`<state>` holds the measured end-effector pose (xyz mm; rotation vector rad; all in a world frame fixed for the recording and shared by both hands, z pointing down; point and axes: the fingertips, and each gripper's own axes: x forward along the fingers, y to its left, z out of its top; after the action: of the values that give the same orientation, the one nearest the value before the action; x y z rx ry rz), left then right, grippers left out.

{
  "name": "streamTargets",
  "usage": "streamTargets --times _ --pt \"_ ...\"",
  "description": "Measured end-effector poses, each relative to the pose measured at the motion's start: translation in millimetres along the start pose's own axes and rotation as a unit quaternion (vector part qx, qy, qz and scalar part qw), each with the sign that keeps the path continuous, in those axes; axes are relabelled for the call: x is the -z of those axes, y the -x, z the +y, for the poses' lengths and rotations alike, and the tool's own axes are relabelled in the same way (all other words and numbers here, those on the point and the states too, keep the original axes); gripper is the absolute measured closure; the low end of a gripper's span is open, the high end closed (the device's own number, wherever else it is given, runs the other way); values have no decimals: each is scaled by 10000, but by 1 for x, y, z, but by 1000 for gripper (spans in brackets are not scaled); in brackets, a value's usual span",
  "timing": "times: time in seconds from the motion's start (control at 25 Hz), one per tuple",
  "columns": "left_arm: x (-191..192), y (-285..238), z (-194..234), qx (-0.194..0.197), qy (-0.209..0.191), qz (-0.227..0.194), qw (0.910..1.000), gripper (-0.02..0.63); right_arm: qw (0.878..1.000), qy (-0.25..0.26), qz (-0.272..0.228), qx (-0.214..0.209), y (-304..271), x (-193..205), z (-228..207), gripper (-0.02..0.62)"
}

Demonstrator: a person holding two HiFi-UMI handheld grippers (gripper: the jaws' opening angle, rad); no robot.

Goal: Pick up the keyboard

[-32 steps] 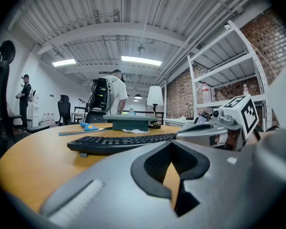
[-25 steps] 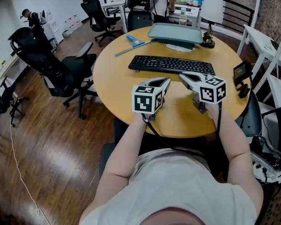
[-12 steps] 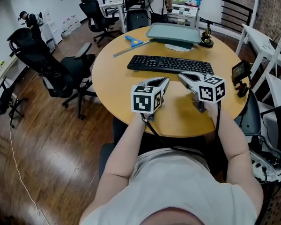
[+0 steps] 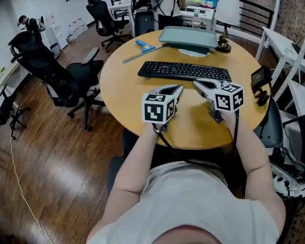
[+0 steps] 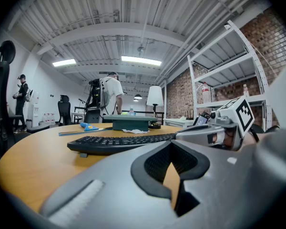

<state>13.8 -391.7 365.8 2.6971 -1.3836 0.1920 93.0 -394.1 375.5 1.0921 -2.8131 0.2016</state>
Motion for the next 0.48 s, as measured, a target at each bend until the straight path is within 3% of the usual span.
streamTargets --times 0.48 --pt "0 0 0 -3 1 -7 10000 606 10000 2 1 -9 0 0 1 595"
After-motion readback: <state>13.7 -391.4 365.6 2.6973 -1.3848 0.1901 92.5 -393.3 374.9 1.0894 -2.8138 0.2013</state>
